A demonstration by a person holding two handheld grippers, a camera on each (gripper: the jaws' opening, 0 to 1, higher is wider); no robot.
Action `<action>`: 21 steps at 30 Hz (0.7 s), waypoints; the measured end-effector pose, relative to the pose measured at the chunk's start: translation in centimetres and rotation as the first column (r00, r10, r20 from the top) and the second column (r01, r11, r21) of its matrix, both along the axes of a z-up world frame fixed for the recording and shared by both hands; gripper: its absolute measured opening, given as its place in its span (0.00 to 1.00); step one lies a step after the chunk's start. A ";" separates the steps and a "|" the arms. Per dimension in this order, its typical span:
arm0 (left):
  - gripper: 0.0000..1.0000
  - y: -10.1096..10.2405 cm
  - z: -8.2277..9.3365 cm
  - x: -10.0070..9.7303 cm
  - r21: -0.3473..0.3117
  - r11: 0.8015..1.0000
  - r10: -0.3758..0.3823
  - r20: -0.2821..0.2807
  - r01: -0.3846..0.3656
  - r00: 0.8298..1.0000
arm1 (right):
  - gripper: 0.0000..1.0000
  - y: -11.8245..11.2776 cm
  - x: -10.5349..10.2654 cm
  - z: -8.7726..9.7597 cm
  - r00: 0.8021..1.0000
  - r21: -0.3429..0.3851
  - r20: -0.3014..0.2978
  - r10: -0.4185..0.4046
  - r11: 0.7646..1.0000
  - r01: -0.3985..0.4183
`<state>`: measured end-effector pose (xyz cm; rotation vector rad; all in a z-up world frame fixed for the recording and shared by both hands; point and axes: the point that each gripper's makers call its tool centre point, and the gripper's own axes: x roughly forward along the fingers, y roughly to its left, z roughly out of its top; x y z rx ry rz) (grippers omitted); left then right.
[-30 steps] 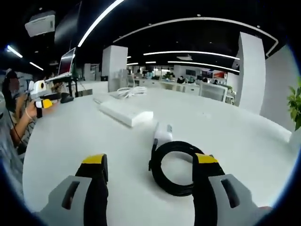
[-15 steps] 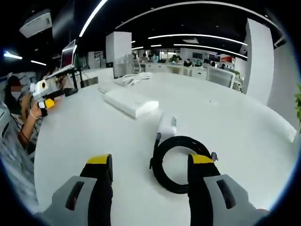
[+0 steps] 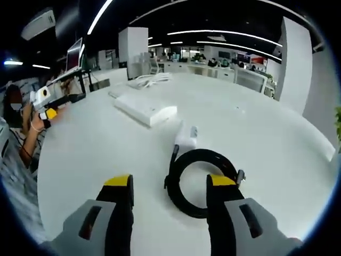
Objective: Straighten the power strip on the desk, plug the charger into it
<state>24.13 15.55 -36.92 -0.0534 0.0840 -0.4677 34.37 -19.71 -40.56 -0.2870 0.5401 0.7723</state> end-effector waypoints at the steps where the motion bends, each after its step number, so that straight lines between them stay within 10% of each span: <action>1: 0.99 0.0 0.0 0.0 0.000 1.000 0.000 0.000 0.000 1.000 | 0.51 0.0 0.1 -0.1 1.000 -0.002 -0.003 0.001 1.000 -0.001; 21: 0.99 -0.8 0.2 -0.5 -0.012 1.000 -0.013 0.001 0.013 1.000 | 0.45 0.0 0.5 -1.1 0.993 -0.064 -0.110 0.041 0.997 -0.048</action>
